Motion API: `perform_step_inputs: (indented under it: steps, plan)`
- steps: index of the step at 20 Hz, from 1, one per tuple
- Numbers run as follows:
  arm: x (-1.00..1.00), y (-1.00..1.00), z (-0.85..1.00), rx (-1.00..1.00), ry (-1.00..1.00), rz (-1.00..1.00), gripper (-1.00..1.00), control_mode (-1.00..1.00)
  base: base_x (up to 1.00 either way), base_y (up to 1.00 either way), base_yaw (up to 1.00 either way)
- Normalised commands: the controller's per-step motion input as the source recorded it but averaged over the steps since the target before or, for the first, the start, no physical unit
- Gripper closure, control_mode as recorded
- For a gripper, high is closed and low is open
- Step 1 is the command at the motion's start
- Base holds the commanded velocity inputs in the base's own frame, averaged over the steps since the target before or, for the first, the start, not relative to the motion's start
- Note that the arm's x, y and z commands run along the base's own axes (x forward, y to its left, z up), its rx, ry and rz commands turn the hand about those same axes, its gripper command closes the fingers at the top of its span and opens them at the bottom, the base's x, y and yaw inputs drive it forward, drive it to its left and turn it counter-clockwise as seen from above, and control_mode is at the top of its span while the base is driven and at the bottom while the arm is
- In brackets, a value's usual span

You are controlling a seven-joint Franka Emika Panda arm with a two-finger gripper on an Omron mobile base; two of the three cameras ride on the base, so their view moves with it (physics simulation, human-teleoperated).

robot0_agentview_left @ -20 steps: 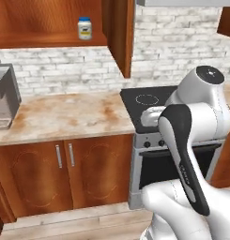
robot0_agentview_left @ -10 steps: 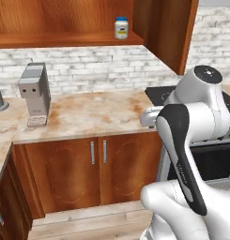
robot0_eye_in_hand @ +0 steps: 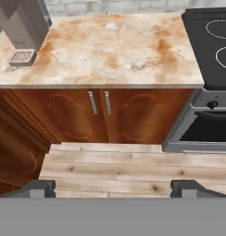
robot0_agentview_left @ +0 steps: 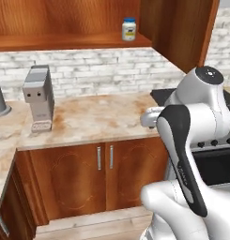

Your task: Take 2 condiments from the cabinet and move them on the counter near the stove.Make sure the condiments are lined up with each other, next to each other.

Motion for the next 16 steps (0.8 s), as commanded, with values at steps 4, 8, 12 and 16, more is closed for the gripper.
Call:
perform_step_inputs:
  steps: [4, 8, 12, 16]
  plan:
    - [0.00, 0.00, 0.00, 0.00, 0.00, 0.00, -1.00, 1.00, 0.80, 0.13, 0.00]
    - [0.00, 0.00, 0.00, 0.00, 0.00, 0.00, -1.00, 1.00, 0.80, 0.13, -0.01]
    - [0.00, 0.00, 0.00, 0.00, 0.00, 0.00, -1.00, 1.00, 0.63, 0.31, 0.00]
    - [0.00, 0.00, 0.00, 0.00, 0.00, 0.00, -1.00, 1.00, 0.42, 0.25, 0.00]
